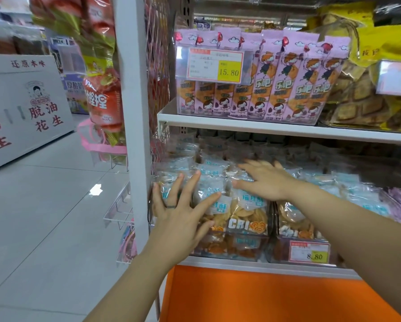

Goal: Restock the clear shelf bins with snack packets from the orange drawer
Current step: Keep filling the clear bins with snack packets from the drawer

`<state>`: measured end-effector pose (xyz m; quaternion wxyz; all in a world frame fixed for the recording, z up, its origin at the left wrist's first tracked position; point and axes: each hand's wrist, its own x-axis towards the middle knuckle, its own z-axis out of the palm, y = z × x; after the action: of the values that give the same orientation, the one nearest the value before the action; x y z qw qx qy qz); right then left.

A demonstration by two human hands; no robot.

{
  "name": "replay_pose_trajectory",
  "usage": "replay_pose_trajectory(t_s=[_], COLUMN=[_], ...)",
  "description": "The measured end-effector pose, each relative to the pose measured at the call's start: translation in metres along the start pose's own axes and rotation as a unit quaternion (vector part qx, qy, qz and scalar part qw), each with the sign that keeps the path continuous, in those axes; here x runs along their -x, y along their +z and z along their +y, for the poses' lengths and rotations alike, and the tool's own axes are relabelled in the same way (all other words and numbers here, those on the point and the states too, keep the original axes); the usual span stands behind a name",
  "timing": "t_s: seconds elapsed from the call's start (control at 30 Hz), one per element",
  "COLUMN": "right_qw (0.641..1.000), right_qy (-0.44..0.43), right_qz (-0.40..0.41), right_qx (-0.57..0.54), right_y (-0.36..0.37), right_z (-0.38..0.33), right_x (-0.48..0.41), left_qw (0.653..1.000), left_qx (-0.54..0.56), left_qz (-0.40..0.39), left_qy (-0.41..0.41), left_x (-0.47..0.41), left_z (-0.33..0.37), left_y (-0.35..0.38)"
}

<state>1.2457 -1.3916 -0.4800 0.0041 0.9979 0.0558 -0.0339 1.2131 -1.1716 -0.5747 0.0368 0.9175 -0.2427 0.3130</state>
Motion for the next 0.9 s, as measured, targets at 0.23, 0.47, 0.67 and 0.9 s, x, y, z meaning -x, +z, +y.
replay_pose_trajectory(t_s=[0.23,0.47,0.67,0.9], right_qw=[0.954,0.972,0.950,0.983], right_qy=[-0.166,-0.199,-0.222,-0.083], right_qz=[0.245,0.125,0.207,0.084], right_qx=[-0.060,0.029,-0.070,-0.137], right_y=[0.017,0.045,0.025,-0.011], right_z=[-0.042,-0.066,-0.068,-0.098], right_x=[0.041,0.040,0.037,-0.060], left_qw=[0.997,0.990,0.994,0.994], left_qx=[0.070,0.121,0.074,0.041], left_qz=[0.027,0.034,0.070,0.080], left_qy=[-0.028,-0.064,-0.035,-0.056], left_x=[0.011,0.027,0.024,0.016], left_z=[-0.006,-0.028,-0.044,-0.053], left_y=[-0.013,-0.021,-0.025,-0.027])
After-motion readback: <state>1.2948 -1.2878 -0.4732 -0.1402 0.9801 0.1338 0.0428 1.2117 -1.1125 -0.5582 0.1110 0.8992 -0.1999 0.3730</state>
